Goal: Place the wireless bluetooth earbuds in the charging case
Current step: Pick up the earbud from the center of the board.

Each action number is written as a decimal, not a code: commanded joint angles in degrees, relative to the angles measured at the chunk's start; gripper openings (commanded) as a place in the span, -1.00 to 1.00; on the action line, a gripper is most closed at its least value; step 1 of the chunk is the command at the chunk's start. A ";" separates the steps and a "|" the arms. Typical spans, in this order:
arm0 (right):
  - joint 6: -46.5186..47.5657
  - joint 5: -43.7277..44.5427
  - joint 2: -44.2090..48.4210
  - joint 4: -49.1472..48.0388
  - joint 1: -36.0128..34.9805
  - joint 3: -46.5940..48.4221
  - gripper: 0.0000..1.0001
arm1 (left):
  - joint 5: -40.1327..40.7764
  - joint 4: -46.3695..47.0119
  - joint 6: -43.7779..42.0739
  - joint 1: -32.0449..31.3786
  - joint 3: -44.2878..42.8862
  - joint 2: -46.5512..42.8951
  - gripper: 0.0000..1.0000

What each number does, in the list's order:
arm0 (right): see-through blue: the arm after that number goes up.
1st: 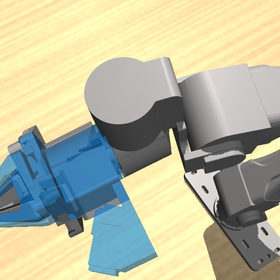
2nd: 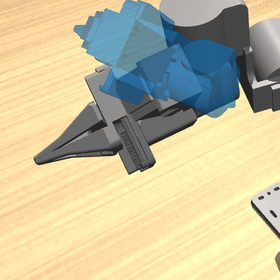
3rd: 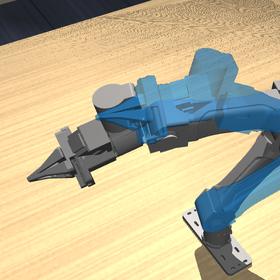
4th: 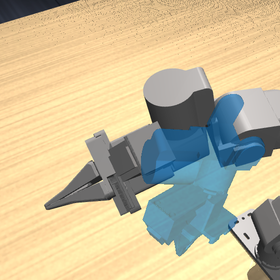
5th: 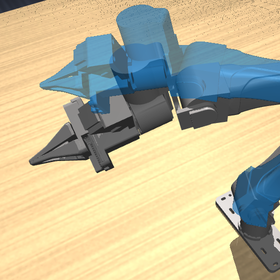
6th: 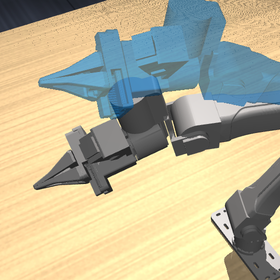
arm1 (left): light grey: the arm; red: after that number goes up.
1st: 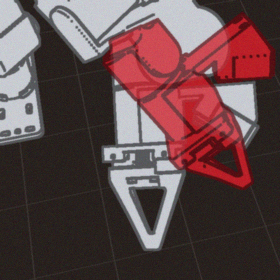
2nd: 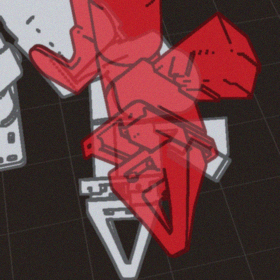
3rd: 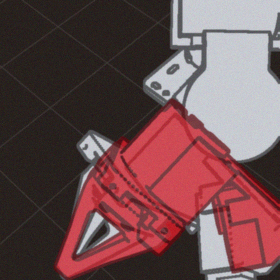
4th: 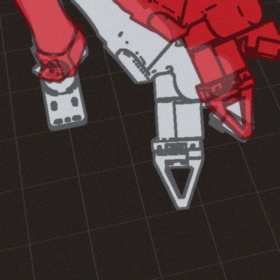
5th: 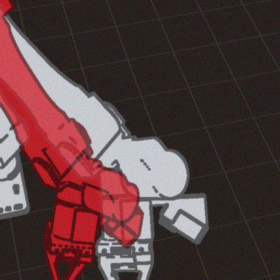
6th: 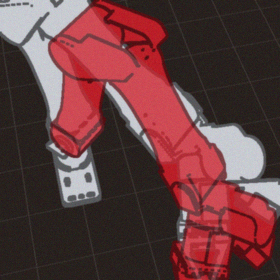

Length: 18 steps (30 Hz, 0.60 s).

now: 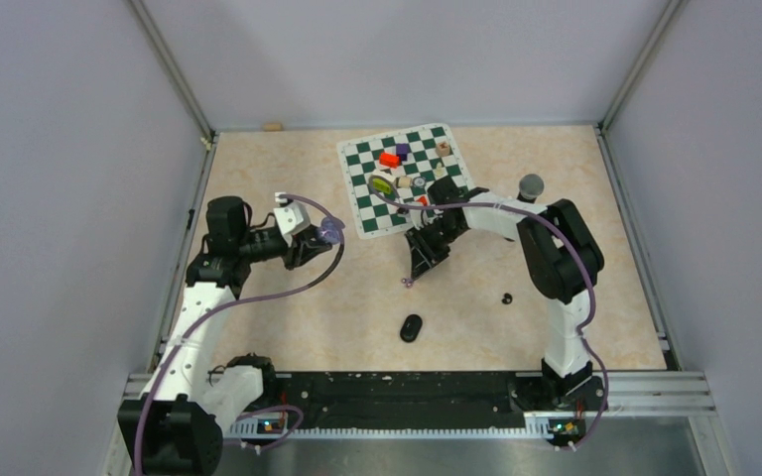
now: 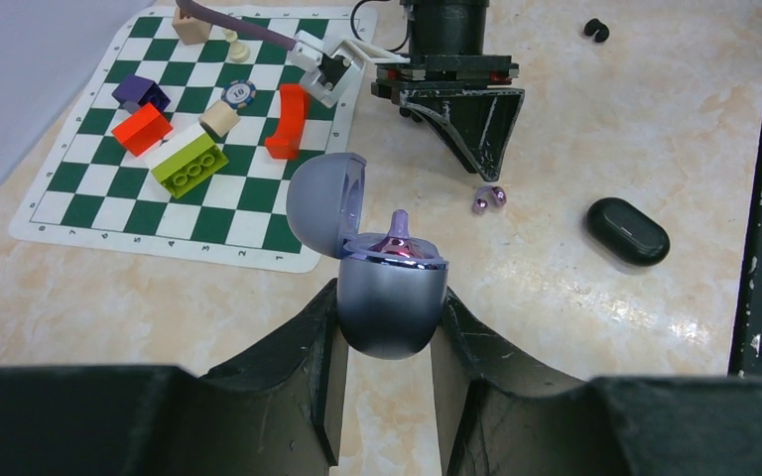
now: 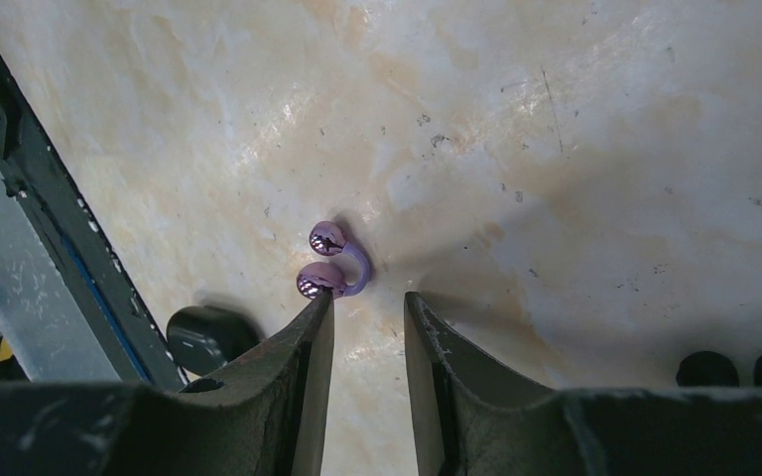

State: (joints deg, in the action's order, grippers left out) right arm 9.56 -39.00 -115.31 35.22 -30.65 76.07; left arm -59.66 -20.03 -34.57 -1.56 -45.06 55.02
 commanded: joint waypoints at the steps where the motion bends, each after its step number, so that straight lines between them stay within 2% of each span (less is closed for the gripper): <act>1: 2.32 2.80 -2.03 1.25 -0.35 0.88 -0.35 | -2.52 2.44 0.42 0.75 0.45 0.10 -1.00; 14: 3.71 3.58 -1.67 3.10 -0.21 2.72 -0.32 | -3.79 2.39 0.75 1.15 0.58 -0.64 -1.00; 18: 3.86 4.02 -1.64 3.50 0.40 3.19 -0.31 | -4.68 2.71 1.19 3.01 0.74 -0.90 -1.00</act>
State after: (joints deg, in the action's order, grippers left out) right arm 11.60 -38.79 -115.94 37.50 -30.61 77.47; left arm -61.71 -19.77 -34.28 0.36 -44.51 55.00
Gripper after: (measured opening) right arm 0.339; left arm 0.375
